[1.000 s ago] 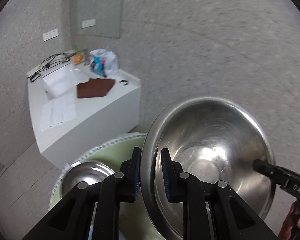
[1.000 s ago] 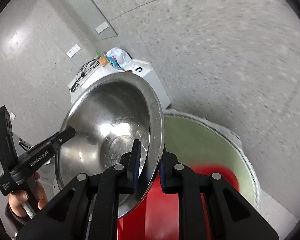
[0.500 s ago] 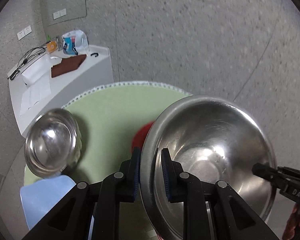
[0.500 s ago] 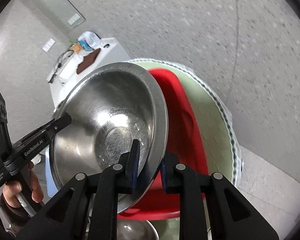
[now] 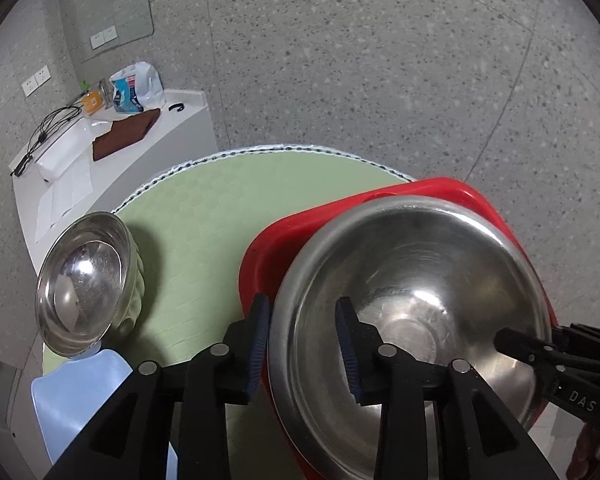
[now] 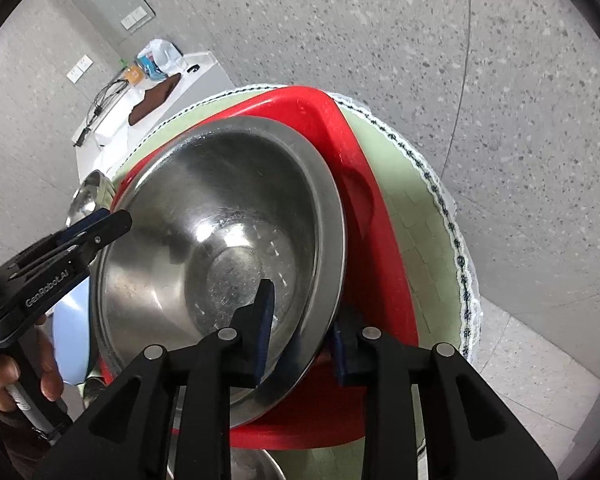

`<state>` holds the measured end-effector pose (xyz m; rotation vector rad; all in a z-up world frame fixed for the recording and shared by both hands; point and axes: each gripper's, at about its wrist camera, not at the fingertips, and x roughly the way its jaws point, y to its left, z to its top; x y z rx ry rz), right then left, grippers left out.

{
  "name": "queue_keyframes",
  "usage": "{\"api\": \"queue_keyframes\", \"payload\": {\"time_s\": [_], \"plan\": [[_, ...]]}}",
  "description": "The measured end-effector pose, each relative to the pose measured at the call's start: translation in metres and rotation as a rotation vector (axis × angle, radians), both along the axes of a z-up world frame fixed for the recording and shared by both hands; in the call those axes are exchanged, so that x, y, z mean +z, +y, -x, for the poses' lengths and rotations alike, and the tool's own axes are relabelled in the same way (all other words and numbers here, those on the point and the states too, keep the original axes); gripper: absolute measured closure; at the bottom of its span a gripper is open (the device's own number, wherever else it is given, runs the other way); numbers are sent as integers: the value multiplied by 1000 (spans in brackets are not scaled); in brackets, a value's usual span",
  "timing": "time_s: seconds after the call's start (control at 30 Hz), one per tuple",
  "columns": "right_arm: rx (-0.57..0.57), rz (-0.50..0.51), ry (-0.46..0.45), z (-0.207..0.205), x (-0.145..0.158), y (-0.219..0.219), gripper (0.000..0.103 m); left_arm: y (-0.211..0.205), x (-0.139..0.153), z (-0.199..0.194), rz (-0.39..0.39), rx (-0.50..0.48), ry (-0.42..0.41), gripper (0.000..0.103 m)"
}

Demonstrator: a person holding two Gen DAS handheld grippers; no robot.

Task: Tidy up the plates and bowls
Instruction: 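Lower the steel bowl into the red basin and open both grippers, then grasp the light-blue plastic plate edge with both grippers and lift it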

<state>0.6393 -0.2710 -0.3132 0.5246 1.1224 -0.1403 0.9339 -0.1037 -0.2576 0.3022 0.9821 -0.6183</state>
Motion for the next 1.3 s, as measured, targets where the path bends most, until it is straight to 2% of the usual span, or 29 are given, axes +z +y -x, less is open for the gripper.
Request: {"api": "queue_keyframes", "payload": {"time_s": [0.1, 0.13, 0.2, 0.3, 0.43, 0.5, 0.53, 0.63, 0.73, 0.83, 0.9, 1.03, 1.13, 1.2, 1.27, 1.3], "plan": [[-14, -7, 4, 1, 3, 2, 54, 12, 7, 2, 37, -22, 21, 63], [-21, -2, 5, 3, 6, 4, 50, 18, 11, 2, 52, -26, 20, 57], [-42, 18, -1, 6, 13, 6, 47, 30, 20, 3, 92, -31, 6, 48], [-95, 101, -14, 14, 30, 11, 44, 60, 34, 4, 123, -31, -31, 37], [-178, 213, -58, 26, 63, 34, 43, 125, 49, 1, 113, 12, -107, 22], [-171, 229, -98, 27, 79, 61, 43, 157, 52, 0, 100, 52, -135, 20], [-156, 232, -120, 25, 85, 77, 39, 179, 52, -2, 95, 77, -140, 19], [-72, 232, -188, 16, 98, 131, 35, 228, 46, -3, 87, 135, -131, 19], [38, 213, -228, 1, 98, 180, 33, 269, 35, 0, 81, 186, -104, 18], [155, 185, -195, -22, 80, 222, 33, 297, 21, 2, 76, 222, -51, 18], [195, 174, -129, -37, 61, 239, 33, 309, 11, 4, 68, 229, -18, 18], [226, 179, -19, -56, 20, 263, 33, 326, -11, 8, 73, 231, 82, 19], [229, 169, 38, -63, -1, 267, 34, 327, -17, 12, 76, 198, 110, 21], [221, 154, 67, -67, -11, 267, 36, 326, -19, 14, 79, 180, 134, 29], [227, 122, 88, -69, -20, 265, 47, 330, -24, 16, 87, 154, 164, 49], [232, 99, 92, -70, -23, 264, 58, 330, -26, 16, 82, 145, 175, 55]]}}
